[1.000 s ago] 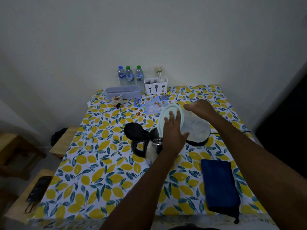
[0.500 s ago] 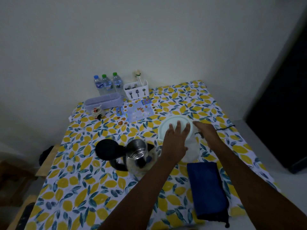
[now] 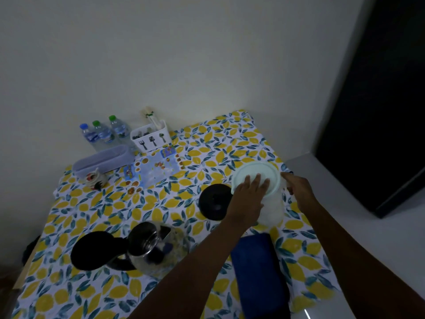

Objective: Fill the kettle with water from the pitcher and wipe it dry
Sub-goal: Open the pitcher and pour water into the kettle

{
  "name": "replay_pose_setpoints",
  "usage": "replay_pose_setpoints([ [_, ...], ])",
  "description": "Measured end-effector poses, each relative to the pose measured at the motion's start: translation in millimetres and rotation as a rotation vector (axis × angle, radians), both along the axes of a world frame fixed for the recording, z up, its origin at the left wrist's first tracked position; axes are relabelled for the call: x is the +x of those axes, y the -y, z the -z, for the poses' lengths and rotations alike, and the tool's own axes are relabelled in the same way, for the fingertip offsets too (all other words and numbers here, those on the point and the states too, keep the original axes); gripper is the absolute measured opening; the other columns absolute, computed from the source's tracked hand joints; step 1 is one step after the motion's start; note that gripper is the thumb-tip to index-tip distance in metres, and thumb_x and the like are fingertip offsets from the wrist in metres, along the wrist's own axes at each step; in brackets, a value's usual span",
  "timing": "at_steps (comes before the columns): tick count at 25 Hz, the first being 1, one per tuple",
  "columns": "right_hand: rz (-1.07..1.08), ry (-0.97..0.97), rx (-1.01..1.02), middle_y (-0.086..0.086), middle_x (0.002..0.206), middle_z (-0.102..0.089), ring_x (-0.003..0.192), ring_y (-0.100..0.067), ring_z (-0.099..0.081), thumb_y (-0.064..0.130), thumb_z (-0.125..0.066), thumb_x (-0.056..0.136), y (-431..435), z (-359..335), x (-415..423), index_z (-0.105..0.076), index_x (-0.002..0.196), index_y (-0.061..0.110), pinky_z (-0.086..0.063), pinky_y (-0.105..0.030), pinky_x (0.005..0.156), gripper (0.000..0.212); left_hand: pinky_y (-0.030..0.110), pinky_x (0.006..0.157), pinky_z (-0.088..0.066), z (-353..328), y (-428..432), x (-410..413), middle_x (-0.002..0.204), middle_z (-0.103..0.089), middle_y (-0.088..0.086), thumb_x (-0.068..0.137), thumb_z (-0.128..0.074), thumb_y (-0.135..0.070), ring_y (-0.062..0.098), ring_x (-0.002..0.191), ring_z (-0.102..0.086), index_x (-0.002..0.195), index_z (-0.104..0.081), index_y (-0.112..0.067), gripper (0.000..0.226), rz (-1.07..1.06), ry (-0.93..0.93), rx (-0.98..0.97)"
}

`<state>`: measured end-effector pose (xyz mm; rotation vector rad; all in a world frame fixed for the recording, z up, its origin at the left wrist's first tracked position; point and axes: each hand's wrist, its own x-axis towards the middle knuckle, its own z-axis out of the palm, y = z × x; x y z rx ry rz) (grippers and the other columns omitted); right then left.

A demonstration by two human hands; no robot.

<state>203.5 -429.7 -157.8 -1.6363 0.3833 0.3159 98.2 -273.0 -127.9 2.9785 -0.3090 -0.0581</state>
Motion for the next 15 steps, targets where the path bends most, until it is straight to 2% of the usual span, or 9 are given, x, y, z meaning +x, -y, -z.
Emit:
replay_pose_setpoints([
  [5, -0.022, 0.026, 0.069, -0.012, 0.063, -0.042, 0.053, -0.019, -0.037, 0.035, -0.068, 0.080, 2, 24, 25, -0.057, 0.076, 0.011, -0.031, -0.033, 0.055, 0.027, 0.054, 0.112, -0.025, 7, 4, 24, 0.159, -0.017, 0.013, 0.095, -0.054, -0.022, 0.042, 0.144, -0.015, 0.150, -0.017, -0.017, 0.066, -0.010, -0.020, 0.046],
  [8, -0.034, 0.028, 0.081, -0.014, 0.067, -0.047, 0.054, -0.021, -0.041, 0.032, -0.065, 0.084, -2, 30, 38, -0.060, 0.078, 0.007, -0.034, -0.035, 0.059, 0.027, 0.051, 0.104, -0.039, 16, 0, 26, 0.156, -0.031, 0.008, 0.089, -0.062, -0.029, 0.037, 0.139, -0.032, 0.147, -0.027, -0.020, 0.068, -0.042, 0.042, 0.054],
  [10, -0.047, 0.040, 0.080, -0.016, 0.074, -0.052, 0.054, -0.019, -0.045, 0.028, -0.063, 0.087, 0, 31, 46, -0.063, 0.083, 0.005, -0.038, -0.030, 0.055, 0.023, 0.047, 0.098, -0.044, 21, 2, 27, 0.153, -0.036, 0.004, 0.085, -0.066, -0.032, 0.032, 0.135, -0.040, 0.145, -0.030, -0.021, 0.070, -0.062, 0.075, 0.049],
  [11, -0.064, 0.044, 0.067, -0.016, 0.075, -0.054, 0.053, -0.017, -0.048, 0.030, -0.064, 0.087, 3, 33, 50, -0.064, 0.083, 0.005, -0.040, -0.029, 0.054, 0.025, 0.047, 0.098, -0.044, 23, 5, 28, 0.153, -0.037, 0.004, 0.085, -0.067, -0.033, 0.030, 0.134, -0.041, 0.145, -0.031, -0.021, 0.071, -0.059, 0.088, 0.047],
  [13, -0.122, 0.077, -0.002, -0.018, 0.073, -0.060, 0.056, -0.019, -0.055, 0.040, -0.064, 0.085, 12, 40, 56, -0.066, 0.077, 0.001, -0.045, -0.033, 0.061, 0.040, 0.047, 0.098, -0.044, 25, 11, 29, 0.153, -0.037, 0.004, 0.085, -0.066, -0.032, 0.030, 0.135, -0.040, 0.145, -0.031, -0.020, 0.070, -0.058, 0.107, 0.036],
  [15, -0.230, 0.147, -0.194, -0.018, 0.073, -0.065, 0.066, -0.026, -0.060, 0.051, -0.059, 0.086, 19, 43, 57, -0.065, 0.072, 0.000, -0.047, -0.038, 0.069, 0.053, 0.048, 0.100, -0.042, 28, 16, 27, 0.154, -0.036, 0.003, 0.086, -0.065, -0.031, 0.029, 0.137, -0.038, 0.145, -0.031, -0.020, 0.068, -0.080, 0.113, 0.009],
])
